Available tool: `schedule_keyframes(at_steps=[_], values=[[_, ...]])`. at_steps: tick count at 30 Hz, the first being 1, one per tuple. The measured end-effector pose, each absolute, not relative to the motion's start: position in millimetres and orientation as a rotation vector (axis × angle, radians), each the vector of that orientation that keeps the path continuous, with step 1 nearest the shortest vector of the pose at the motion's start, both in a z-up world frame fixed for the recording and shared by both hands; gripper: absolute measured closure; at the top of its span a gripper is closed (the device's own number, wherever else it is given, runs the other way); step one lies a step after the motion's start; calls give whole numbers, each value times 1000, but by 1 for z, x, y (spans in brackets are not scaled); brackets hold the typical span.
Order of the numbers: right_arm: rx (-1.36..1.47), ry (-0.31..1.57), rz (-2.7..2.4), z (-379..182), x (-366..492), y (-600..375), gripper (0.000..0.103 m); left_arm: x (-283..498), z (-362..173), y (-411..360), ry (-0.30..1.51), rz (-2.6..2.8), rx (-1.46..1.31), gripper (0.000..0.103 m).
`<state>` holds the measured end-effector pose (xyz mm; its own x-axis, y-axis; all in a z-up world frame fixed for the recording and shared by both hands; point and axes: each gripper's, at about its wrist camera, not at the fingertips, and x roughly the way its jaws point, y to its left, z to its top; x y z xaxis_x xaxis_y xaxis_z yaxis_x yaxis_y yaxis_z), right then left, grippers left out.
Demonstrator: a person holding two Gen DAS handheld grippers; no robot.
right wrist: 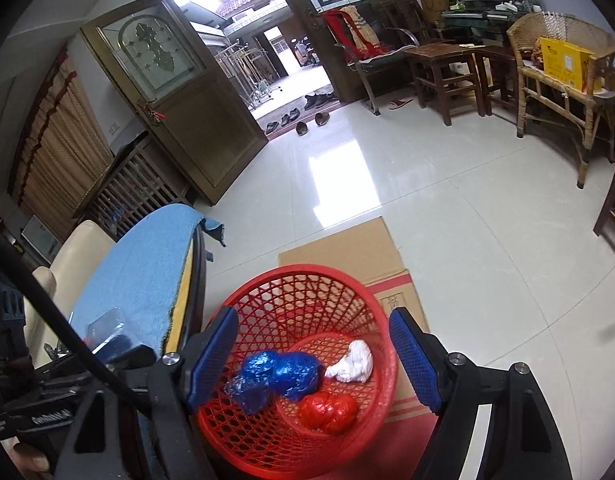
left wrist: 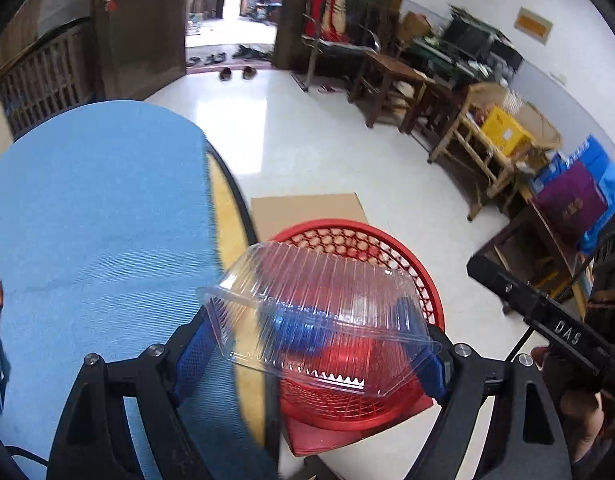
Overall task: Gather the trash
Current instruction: 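Drop the blue bag into the red basket while the left tool drops the clear tray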
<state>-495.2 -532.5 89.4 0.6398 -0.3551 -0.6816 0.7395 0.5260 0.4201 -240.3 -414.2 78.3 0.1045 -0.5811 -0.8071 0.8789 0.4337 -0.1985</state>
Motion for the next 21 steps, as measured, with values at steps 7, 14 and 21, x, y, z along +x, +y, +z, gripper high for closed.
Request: schedule_keyframes(at_steps=[7, 14, 21], values=[[756, 561, -672, 94, -480, -520, 22, -248, 75, -433, 1000, -1175, 370, 16], [742, 508, -751, 112, -513, -526, 22, -249, 79, -447, 1008, -1231, 329, 15], [766, 490, -764, 112, -521, -534, 22, -246, 85, -452, 1025, -1279, 274, 11]])
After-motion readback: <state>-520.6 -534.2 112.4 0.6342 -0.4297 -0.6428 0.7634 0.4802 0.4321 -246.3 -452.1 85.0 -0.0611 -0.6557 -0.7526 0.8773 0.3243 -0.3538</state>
